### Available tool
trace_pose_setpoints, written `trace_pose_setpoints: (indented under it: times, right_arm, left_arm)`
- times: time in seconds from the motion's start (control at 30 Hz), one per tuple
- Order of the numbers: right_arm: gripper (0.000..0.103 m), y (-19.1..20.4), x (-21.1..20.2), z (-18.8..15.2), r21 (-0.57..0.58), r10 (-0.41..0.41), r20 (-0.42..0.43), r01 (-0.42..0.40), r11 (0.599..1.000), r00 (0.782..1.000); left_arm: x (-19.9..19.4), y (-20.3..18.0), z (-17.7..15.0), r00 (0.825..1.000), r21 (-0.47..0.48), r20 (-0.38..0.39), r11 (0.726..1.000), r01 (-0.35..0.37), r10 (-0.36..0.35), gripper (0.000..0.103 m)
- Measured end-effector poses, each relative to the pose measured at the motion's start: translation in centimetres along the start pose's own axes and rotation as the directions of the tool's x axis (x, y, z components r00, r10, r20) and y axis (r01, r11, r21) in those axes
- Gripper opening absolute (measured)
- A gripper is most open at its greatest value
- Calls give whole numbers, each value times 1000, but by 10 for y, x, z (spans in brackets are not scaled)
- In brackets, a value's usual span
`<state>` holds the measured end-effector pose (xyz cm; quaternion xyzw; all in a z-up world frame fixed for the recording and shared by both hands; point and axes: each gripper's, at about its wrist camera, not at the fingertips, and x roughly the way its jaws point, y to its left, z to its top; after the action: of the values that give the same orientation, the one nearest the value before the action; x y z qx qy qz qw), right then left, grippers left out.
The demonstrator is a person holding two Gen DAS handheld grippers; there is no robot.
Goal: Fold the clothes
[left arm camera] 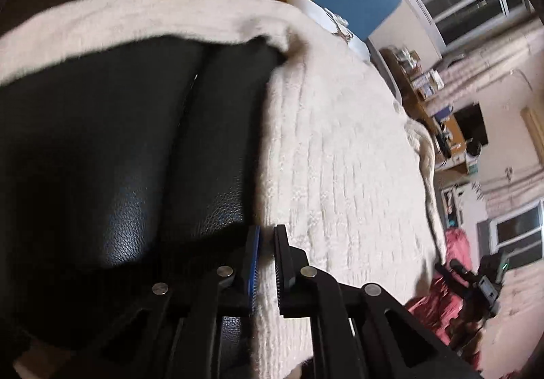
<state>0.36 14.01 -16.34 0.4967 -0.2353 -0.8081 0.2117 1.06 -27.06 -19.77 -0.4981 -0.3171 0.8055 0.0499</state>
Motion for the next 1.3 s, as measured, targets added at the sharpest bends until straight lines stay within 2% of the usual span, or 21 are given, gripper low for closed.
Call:
trace_pose_setpoints:
  times: [0.03, 0.1, 0.2, 0.37, 0.57, 0.63, 0.7, 0.77, 0.87, 0.97, 1.17, 1.2, 1.27, 1.3]
  right_arm:
    - [70, -11, -7, 0, 31, -14, 23, 13, 999, 1000]
    - [70, -34, -14, -2, 102, 21, 45, -25, 994, 999]
    - [70, -49, -10, -4, 134, 76, 76, -86, 987, 994]
    - [70, -74, -1, 11, 216, 225, 159, -257, 942, 961]
    - [70, -96, 5, 27, 291, 253, 208, -307, 906, 945]
    - [70, -94, 8, 30, 279, 262, 188, -308, 910, 946]
    - [73, -89, 7, 32, 260, 308, 163, -342, 903, 937]
    - [73, -84, 12, 34, 268, 401, 152, -429, 863, 903]
    - [78, -67, 14, 38, 240, 439, 133, -459, 856, 889]
    - [85, -48, 14, 39, 175, 339, 59, -344, 922, 939]
    - [85, -8, 32, 25, 23, 159, -66, -158, 987, 985]
    - [85, 0, 35, 26, 7, 97, -77, -97, 995, 992]
    - [85, 24, 26, 33, -36, 79, -39, -81, 996, 996]
    - [85, 32, 19, 37, -48, 157, -14, -157, 986, 988]
  left_arm:
    - [3, 2, -2, 1000, -9, -9, 1000, 0, 0, 6]
    - [3, 3, -2, 1000, -17, -13, 1000, -7, 7, 7]
    - [5, -2, -1, 999, -4, -18, 999, -34, 34, 8]
    - [6, -10, -2, 997, 18, -21, 997, -79, 79, 8]
    - [3, -9, -5, 995, 37, -19, 995, -95, 96, 11]
    - [5, -11, -4, 995, 39, -18, 995, -95, 96, 12]
    - [7, -12, -3, 995, 34, -19, 995, -96, 97, 12]
    - [6, -11, -3, 995, 26, -21, 995, -93, 93, 12]
    - [5, -10, -3, 996, 20, -27, 996, -88, 88, 12]
    - [5, -10, -3, 995, 28, -28, 996, -90, 91, 12]
    - [5, -9, -2, 995, 22, -28, 996, -91, 92, 13]
    - [5, -9, -2, 995, 23, -29, 996, -92, 92, 13]
    - [5, -10, -2, 995, 25, -30, 995, -93, 94, 13]
    - [5, -10, -2, 995, 26, -30, 995, -94, 95, 13]
